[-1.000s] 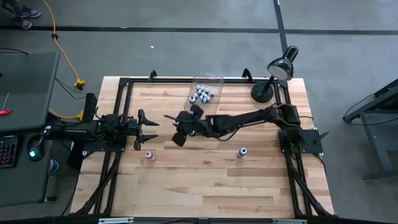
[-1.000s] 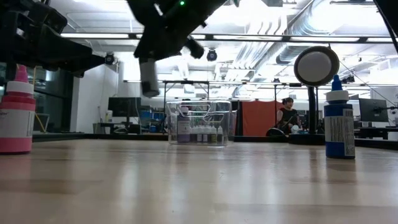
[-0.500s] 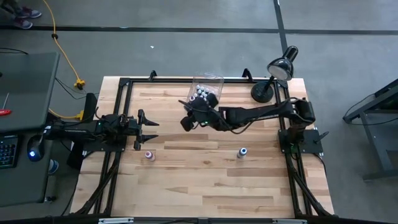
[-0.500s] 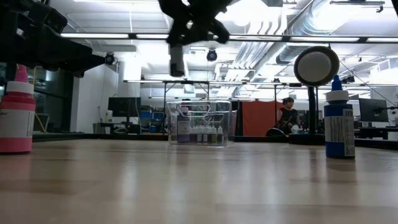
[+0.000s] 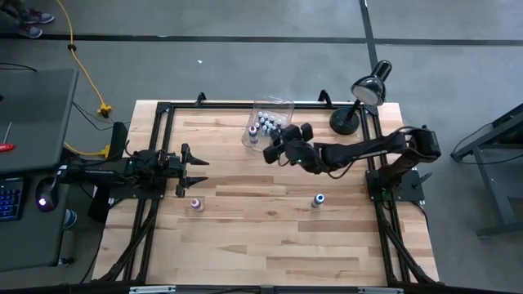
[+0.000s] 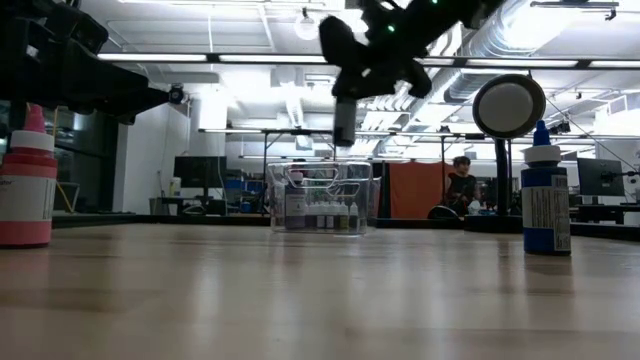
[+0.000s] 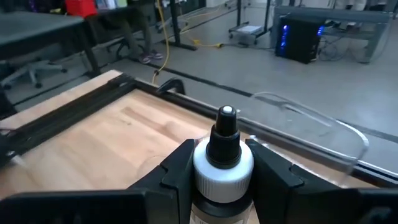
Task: Pick & Place food coloring
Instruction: Put the big black food coloring bottle into the transparent bin
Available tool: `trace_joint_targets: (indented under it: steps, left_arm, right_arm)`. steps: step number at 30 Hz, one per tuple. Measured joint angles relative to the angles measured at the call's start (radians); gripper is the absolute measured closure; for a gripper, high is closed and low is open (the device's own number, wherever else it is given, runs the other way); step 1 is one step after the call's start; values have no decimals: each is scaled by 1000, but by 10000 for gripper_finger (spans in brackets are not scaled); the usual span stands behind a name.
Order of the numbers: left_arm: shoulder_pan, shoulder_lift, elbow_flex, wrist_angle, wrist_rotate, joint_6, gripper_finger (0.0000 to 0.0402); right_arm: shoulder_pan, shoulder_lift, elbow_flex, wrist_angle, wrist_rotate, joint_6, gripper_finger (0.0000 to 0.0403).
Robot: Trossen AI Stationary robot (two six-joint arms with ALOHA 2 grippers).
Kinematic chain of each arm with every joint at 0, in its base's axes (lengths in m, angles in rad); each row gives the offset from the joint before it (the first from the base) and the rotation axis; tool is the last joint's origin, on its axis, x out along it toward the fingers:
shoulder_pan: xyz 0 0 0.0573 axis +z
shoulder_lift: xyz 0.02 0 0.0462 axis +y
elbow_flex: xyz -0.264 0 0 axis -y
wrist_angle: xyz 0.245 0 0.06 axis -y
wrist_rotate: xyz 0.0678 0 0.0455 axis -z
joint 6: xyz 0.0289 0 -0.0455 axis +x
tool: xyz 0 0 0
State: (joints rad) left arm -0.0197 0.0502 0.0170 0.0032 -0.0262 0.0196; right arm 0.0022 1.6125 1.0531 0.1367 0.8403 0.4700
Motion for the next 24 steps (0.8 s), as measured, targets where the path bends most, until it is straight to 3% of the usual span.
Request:
trace_joint_targets:
  steps: [8, 14, 24]
  left_arm:
    - [0, 0, 0, 0, 0, 0, 163]
    - [0, 0, 0, 0, 0, 0, 163]
    - [0, 0, 0, 0, 0, 0, 163]
  right_arm:
    - [-43, -31, -153, 189, -48, -97, 289]
    - [-56, -32, -187, 266, -84, -178, 289]
    - [-156, -32, -187, 332, -365, -325, 289]
